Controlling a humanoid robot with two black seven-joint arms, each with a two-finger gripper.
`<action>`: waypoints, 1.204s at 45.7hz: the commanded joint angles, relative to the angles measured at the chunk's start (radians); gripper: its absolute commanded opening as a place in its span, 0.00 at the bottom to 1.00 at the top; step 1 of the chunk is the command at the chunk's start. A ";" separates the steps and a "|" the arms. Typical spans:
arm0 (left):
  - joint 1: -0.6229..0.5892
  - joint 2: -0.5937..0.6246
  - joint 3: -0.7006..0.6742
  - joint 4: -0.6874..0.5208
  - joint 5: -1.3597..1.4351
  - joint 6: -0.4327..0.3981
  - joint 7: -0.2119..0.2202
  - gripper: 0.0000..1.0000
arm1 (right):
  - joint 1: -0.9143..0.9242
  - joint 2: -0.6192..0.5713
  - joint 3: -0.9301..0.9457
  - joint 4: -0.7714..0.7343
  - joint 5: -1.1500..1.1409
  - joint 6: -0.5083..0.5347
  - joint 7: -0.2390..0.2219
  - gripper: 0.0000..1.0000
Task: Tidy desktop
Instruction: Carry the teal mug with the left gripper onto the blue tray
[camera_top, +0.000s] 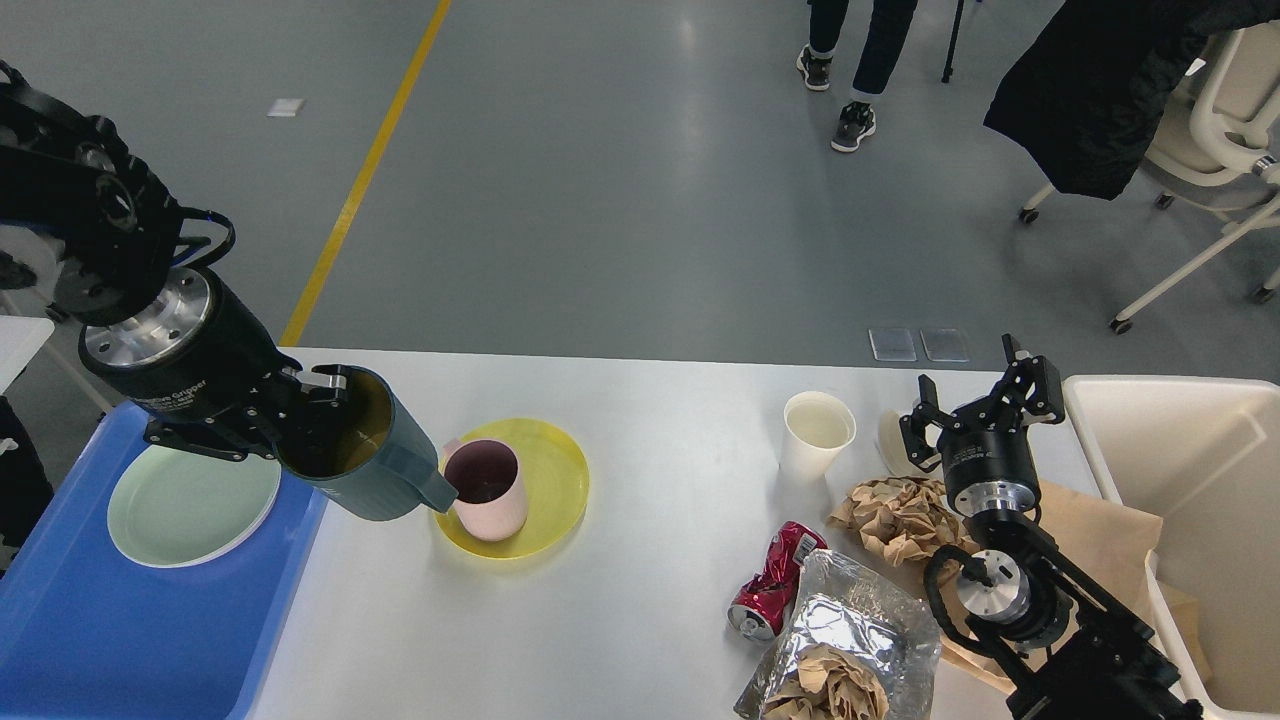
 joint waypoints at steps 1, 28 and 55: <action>-0.071 -0.019 0.037 -0.008 0.001 -0.077 -0.016 0.01 | 0.001 0.000 0.000 0.000 0.000 0.000 0.000 1.00; 0.230 0.395 0.135 0.245 0.303 -0.078 -0.021 0.02 | -0.001 0.000 0.000 0.000 0.000 0.000 0.000 1.00; 1.109 0.658 -0.444 0.962 0.435 -0.103 -0.021 0.08 | 0.001 0.000 0.000 0.000 -0.001 0.000 0.000 1.00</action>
